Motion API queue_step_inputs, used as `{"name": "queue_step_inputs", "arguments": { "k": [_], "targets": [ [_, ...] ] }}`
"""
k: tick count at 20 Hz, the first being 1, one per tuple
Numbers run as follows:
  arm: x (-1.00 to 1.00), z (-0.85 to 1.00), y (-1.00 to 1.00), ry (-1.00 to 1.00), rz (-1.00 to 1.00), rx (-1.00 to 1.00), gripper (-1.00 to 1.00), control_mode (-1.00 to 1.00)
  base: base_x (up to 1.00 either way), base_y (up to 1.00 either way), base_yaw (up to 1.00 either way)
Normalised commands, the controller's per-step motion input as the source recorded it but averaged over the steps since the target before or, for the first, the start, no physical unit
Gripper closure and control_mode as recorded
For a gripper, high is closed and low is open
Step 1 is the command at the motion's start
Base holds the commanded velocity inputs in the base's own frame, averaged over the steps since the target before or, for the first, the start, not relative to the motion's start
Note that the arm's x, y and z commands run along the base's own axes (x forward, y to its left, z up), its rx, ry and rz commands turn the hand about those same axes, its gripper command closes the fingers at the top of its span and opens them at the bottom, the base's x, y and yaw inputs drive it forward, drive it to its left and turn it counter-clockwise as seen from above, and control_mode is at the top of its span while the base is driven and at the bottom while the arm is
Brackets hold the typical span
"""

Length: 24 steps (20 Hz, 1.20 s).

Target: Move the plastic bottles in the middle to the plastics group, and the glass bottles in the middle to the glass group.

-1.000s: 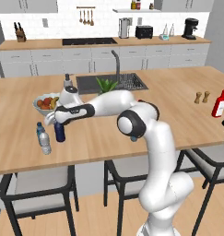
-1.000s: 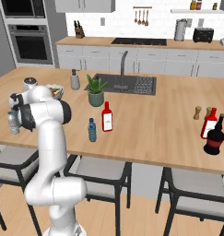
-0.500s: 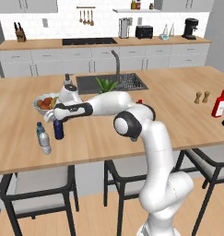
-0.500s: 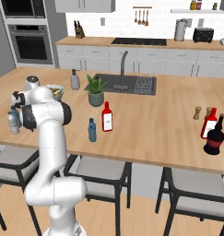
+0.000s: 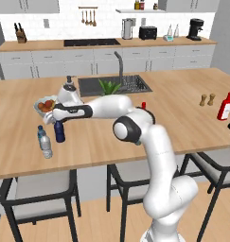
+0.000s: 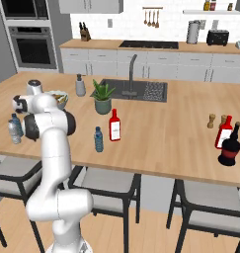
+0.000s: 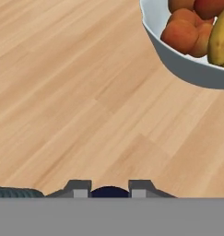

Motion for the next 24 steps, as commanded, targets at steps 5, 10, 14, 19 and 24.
{"name": "queue_step_inputs", "arguments": {
  "k": [5,10,14,19,24],
  "targets": [
    [0.0,0.0,0.0,0.0,0.0,0.0,-1.0,-1.0,0.0,0.0,0.0],
    [0.0,0.0,-0.02,0.0,0.0,0.0,-1.0,-1.0,0.0,0.0,0.0],
    [-0.05,0.0,-0.19,0.0,0.0,0.0,-1.0,-1.0,0.0,0.0,0.0],
    [-0.24,0.19,-0.31,-0.01,0.0,0.0,-1.0,-1.0,0.0,0.0,0.0],
    [-0.8,0.41,-0.52,0.0,-0.01,0.0,-1.0,-1.0,0.0,0.0,0.0]
  ]
}}
